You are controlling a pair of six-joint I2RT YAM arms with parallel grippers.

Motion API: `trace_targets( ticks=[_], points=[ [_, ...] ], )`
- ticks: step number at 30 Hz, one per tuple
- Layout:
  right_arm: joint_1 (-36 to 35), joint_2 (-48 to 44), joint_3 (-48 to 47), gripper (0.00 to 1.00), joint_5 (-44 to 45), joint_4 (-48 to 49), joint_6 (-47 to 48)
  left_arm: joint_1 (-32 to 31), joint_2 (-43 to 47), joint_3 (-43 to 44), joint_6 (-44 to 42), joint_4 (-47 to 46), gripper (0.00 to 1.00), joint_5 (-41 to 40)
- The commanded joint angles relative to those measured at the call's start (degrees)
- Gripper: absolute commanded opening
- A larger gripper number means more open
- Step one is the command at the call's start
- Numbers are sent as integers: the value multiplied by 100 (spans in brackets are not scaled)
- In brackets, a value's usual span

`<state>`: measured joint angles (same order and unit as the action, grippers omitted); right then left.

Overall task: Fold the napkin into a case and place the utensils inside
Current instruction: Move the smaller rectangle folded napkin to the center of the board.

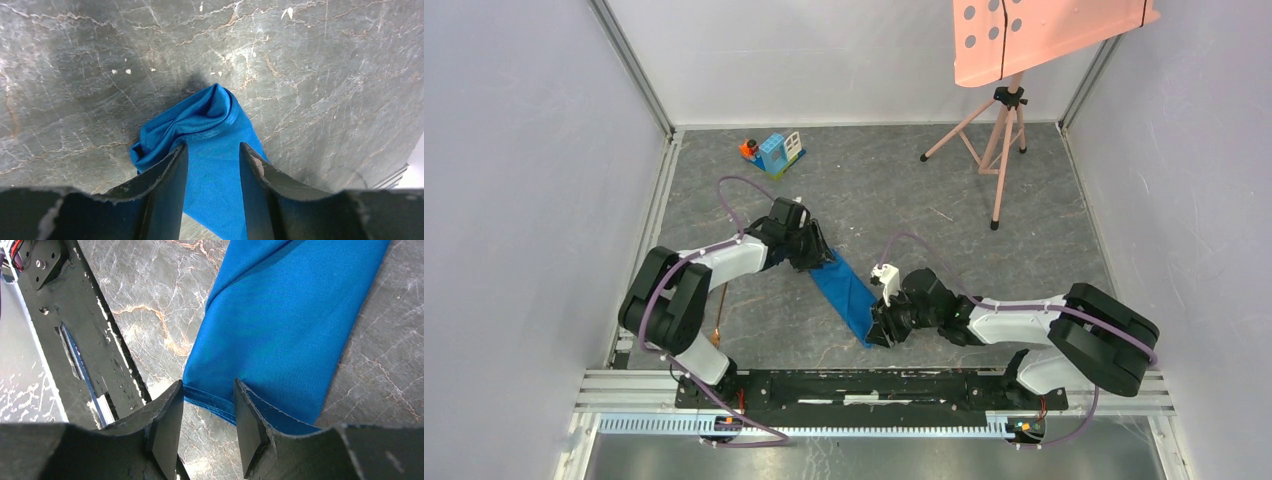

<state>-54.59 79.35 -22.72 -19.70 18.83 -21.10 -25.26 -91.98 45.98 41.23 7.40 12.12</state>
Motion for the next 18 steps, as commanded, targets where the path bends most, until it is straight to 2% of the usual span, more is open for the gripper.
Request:
trace_targets(
  ticks=[1, 8, 12, 15, 18],
  points=[
    [-69, 9, 18, 47, 529, -269, -3, -24, 534, 203, -391, 312, 51, -530],
    [-62, -38, -316, 50, 1006, -1087, 303, -7, 2054, -112, -347, 1107, 58, -872],
    [132, -16, -444, 56, 1912, -1853, 242, 27, 2969, -429, -300, 1475, 60, -1000],
    [820, -102, -414, 61, 2351, -2540, 110, 26, 3534, -514, -335, 1717, 63, -1038],
    [2064, -387, -290, 64, 2267, -2776, 99, 38, 3713, -570, -339, 1564, 67, -759]
  ],
)
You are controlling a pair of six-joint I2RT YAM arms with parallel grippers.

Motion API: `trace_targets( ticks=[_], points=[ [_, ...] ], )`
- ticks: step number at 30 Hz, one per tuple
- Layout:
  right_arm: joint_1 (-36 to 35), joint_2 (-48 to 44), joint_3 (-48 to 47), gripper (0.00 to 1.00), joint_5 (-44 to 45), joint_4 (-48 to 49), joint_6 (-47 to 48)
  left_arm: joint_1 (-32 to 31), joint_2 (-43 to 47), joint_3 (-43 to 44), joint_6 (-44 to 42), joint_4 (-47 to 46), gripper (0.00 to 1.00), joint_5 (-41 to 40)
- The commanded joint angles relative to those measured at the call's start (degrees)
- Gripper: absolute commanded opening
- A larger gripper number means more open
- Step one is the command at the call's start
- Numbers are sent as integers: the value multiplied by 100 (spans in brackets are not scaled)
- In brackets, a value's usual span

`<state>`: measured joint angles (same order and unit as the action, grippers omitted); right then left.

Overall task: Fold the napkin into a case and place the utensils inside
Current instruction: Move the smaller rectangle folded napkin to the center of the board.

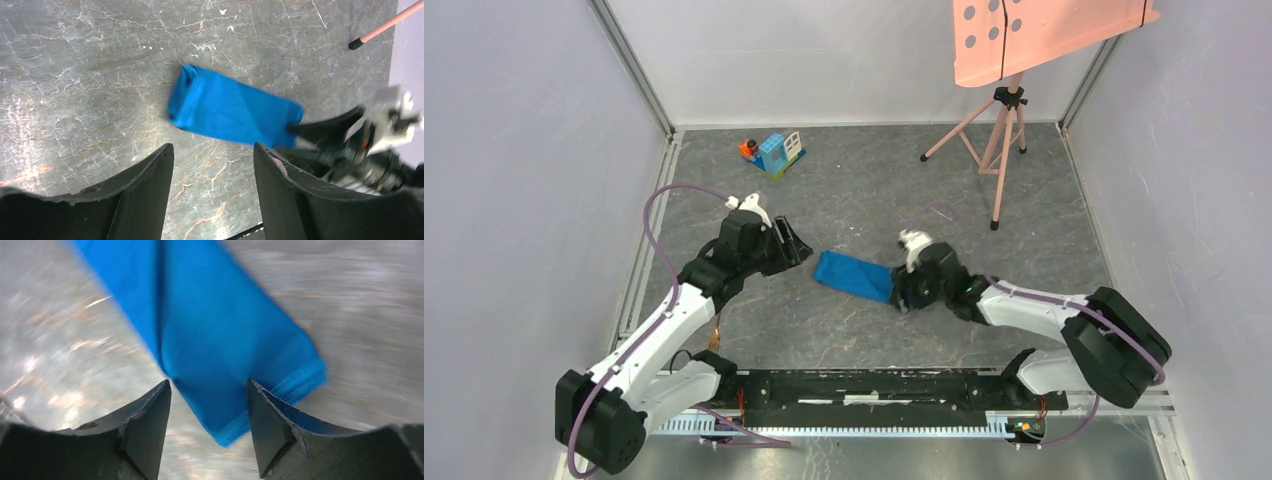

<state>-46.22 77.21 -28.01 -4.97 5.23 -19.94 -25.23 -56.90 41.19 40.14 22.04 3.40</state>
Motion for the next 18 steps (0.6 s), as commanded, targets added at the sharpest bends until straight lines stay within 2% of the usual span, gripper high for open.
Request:
trace_targets(
  ticks=[1, 3, 5, 7, 9, 11, 15, 18],
  points=[
    [1628, -349, 215, 65, 764, -1379, 55, 36, 127, -117, -224, -121, 68, 322],
    [2067, -560, -137, 71, 1099, -1385, 249, 27, -263, -110, -220, -699, 68, 838],
    [2144, -488, -823, 73, 1394, -1838, 473, 27, -974, 30, -166, -1372, 68, 1372],
    [2150, -572, -1129, 74, 1217, -2084, 519, -22, -1859, 400, -167, -1789, 68, 1858],
    [2184, -919, -943, 78, 895, -2053, 398, -195, -2706, 1043, -315, -1801, 70, 2281],
    [2370, -1252, -708, 81, 693, -2119, 274, -529, -3395, 1639, -601, -1762, 70, 2260],
    [3250, -2069, -42, 84, 169, -2048, 37, -1027, -4644, 2691, -1008, -1733, 70, 2340],
    [3993, -2471, 439, 84, -428, -1924, -166, -1147, -5302, 3346, -1131, -1741, 69, 2510]
  ],
)
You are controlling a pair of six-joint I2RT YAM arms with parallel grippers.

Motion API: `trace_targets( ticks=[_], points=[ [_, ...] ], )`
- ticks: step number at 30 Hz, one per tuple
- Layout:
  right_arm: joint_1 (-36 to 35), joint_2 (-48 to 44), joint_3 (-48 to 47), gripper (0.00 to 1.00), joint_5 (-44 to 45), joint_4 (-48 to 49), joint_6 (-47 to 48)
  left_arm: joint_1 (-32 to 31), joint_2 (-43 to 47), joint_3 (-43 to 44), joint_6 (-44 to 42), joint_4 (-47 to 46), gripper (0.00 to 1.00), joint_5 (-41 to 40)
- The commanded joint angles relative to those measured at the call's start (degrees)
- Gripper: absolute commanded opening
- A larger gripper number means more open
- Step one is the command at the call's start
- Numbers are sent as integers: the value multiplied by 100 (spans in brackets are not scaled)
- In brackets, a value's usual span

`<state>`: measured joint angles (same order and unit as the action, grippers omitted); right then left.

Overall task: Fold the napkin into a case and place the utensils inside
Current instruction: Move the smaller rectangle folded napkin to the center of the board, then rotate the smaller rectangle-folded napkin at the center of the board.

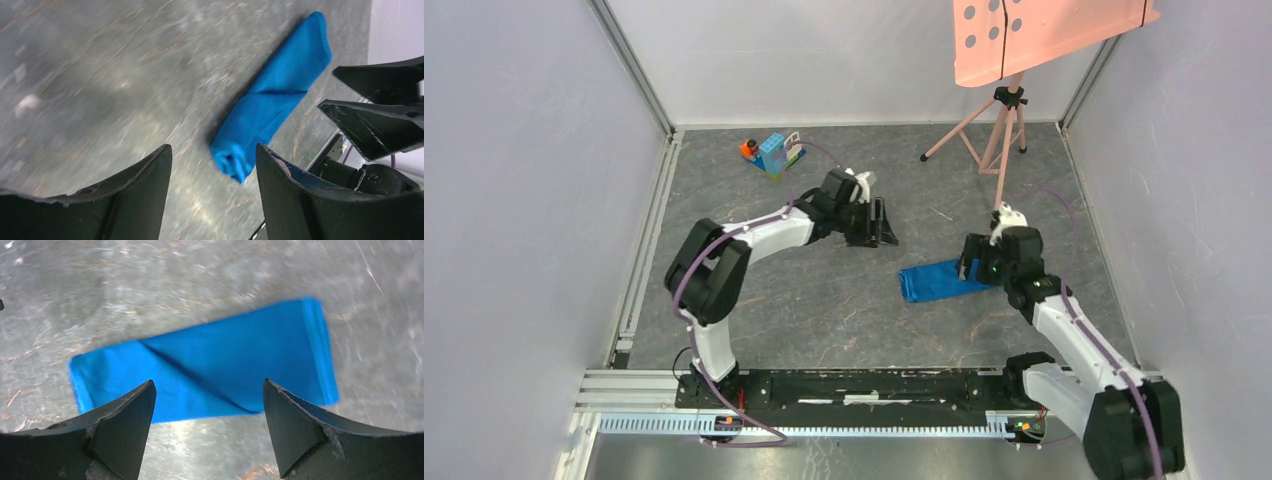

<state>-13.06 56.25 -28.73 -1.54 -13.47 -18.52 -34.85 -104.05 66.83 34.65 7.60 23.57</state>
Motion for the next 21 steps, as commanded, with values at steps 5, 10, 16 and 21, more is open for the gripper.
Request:
trace_targets(
  ticks=[5, 10, 16, 21],
  points=[
    [1954, -240, 1114, 80, -1756, 289, -296, -560, -1367, 1586, -650, -60, 66, 954],
    [2323, 464, 1057, 75, -2126, 709, -147, -847, -1810, 1595, -521, 22, 62, 895],
    [2312, 1148, 452, 73, -2077, 796, -41, -1221, -1536, 836, 262, -589, 61, 793],
    [2064, 1670, -196, 73, -2066, 608, 354, -1935, -1224, 74, 1345, -1653, 61, 477]
  ],
)
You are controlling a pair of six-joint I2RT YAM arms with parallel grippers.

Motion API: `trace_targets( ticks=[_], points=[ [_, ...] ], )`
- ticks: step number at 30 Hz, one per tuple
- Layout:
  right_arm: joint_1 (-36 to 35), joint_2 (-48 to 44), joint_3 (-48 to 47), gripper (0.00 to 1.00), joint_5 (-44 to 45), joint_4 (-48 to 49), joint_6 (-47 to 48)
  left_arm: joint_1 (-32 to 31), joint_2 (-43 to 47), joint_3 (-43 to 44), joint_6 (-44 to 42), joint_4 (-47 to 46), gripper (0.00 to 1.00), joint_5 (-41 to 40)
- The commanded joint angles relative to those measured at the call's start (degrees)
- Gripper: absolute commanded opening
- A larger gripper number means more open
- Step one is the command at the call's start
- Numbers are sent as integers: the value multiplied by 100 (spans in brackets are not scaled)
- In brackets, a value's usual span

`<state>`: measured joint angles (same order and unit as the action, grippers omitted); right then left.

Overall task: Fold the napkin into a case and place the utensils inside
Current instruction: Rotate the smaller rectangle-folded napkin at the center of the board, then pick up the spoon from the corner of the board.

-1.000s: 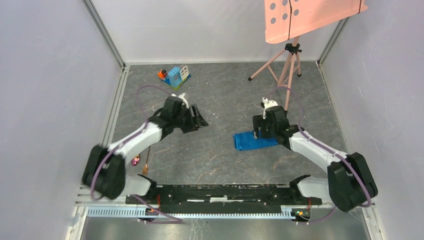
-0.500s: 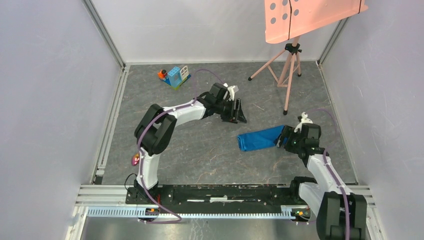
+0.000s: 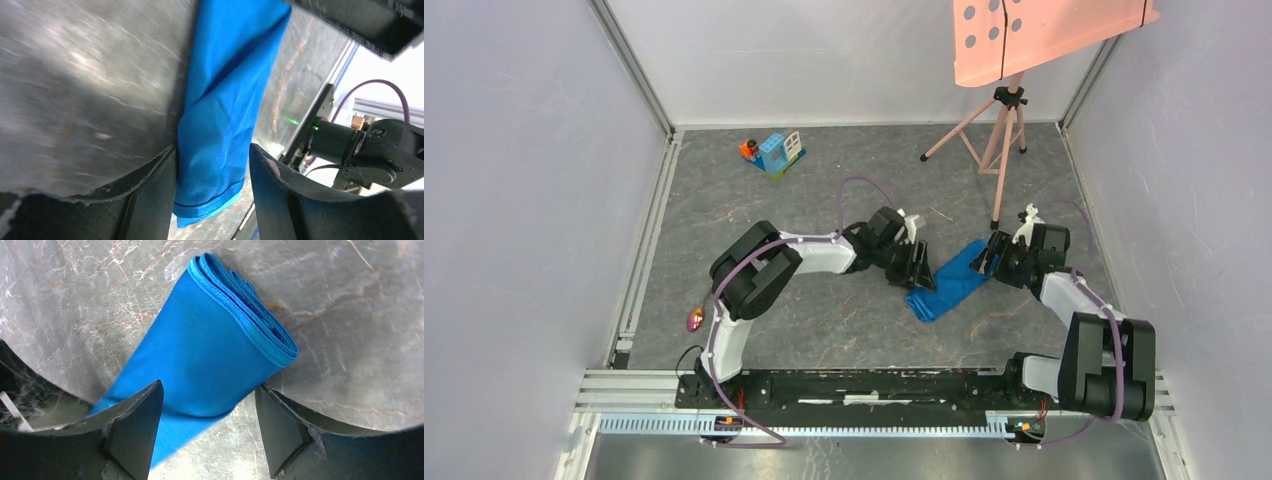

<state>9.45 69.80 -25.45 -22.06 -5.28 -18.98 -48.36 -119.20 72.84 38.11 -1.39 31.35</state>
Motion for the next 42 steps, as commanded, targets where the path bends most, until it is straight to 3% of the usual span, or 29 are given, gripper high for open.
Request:
trace_targets(
  ticks=[1, 4, 6, 13, 15, 18, 23, 25, 29, 35, 42],
  points=[
    [-257, 442, -676, 73, -33, -266, 504, -770, 294, -597, 1197, -948, 61, -357],
    [-452, 826, -1015, 73, -182, -296, 613, -1308, 170, -669, 1800, -1617, 61, -567],
    [-603, 977, -1314, 74, -103, -445, 766, -1475, 174, -586, 1817, -1545, 61, -790],
    [-905, -73, -1594, 76, 1928, -1630, 925, -1478, 1392, -1157, 1278, -953, 59, -1410],
    [-897, -500, -1424, 76, 1773, -1783, 763, -1513, 1566, -1293, 1392, -1234, 52, -1224],
    [-843, -961, -1060, 73, 1034, -1750, 539, -1616, 1423, -1319, 1768, -2200, 35, -614],
    [-546, -967, -747, 49, 423, -1698, 615, -1652, 559, -1057, 2405, -3650, 10, -67],
    [-435, -848, -640, 46, 123, -1624, 638, -1649, 265, -889, 2514, -3907, 4, -7],
    [-383, -662, -494, 45, -29, -1522, 666, -1644, -246, -553, 2506, -3760, 2, -28],
    [-383, -579, -343, 44, -55, -1316, 620, -1683, -662, -605, 2649, -3213, 2, -719],
    [-383, -486, -294, 44, 4, -1135, 599, -1968, -504, -620, 2323, -2452, 3, -1156]
  ],
)
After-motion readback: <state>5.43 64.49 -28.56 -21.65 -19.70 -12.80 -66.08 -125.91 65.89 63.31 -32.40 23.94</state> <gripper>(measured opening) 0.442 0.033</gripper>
